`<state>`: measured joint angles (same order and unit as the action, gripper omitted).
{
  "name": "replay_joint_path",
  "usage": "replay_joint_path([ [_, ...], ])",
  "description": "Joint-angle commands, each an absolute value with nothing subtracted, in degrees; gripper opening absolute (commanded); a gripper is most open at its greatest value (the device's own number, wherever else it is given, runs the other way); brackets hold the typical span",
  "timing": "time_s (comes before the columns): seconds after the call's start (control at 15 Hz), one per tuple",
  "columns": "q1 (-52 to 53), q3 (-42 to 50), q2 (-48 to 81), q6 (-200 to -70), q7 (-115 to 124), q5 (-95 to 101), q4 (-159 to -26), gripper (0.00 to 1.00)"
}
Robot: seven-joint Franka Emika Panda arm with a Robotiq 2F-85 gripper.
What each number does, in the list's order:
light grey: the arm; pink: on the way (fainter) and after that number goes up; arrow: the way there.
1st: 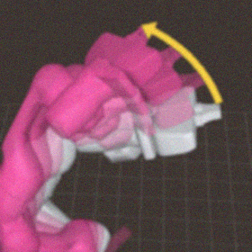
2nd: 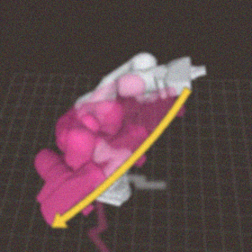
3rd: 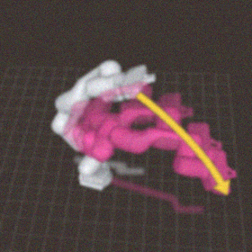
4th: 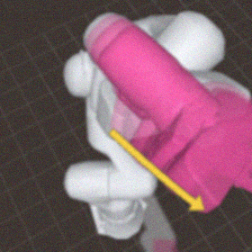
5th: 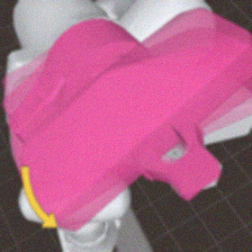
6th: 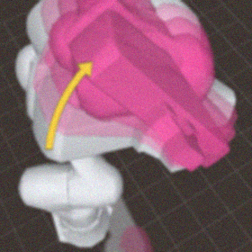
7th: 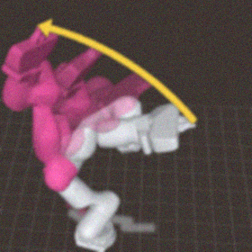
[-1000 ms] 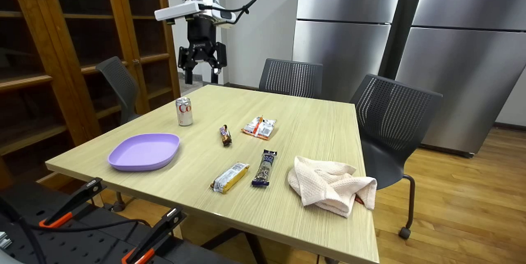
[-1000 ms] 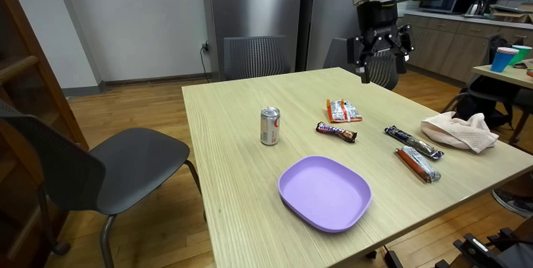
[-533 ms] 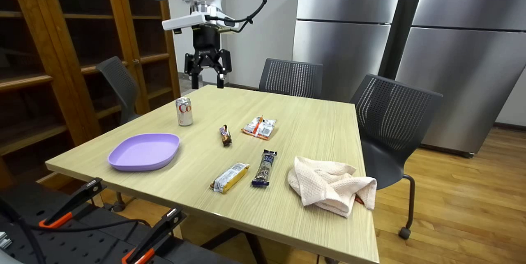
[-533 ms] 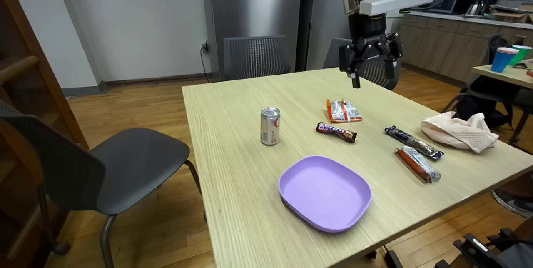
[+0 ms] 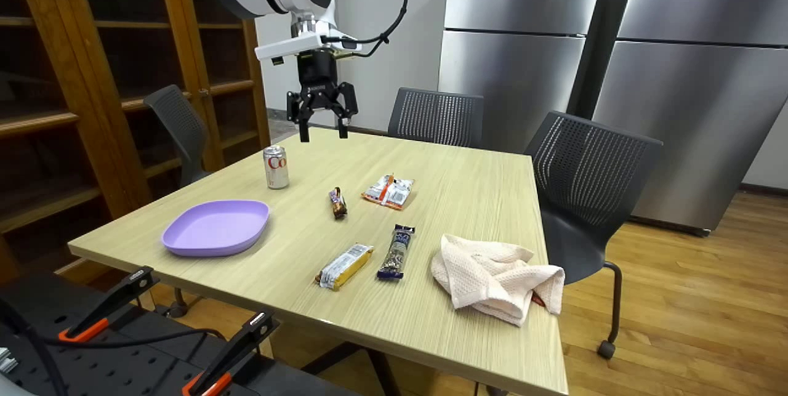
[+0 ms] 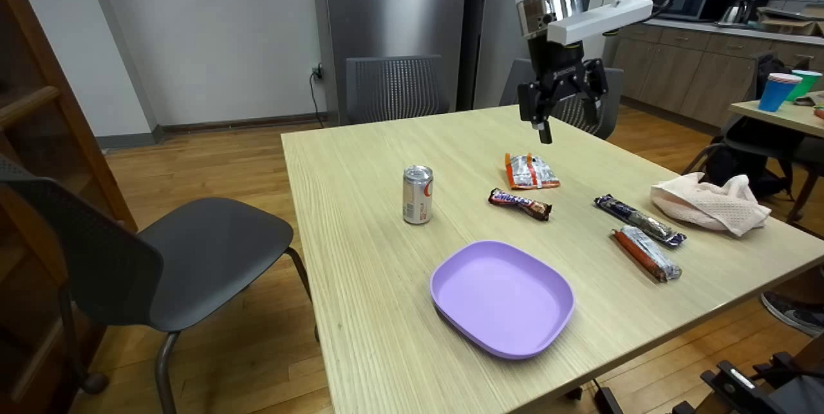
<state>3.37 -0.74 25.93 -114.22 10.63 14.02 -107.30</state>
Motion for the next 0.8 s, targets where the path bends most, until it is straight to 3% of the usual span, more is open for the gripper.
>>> replay_joint_path([
  [0.0, 4.3, 0.1, 28.4, -115.8, 7.9, 16.1, -104.8, 1.0],
  [0.73, 3.6, -0.5, 35.0, -118.3, -3.2, 15.9, -99.0, 1.0],
])
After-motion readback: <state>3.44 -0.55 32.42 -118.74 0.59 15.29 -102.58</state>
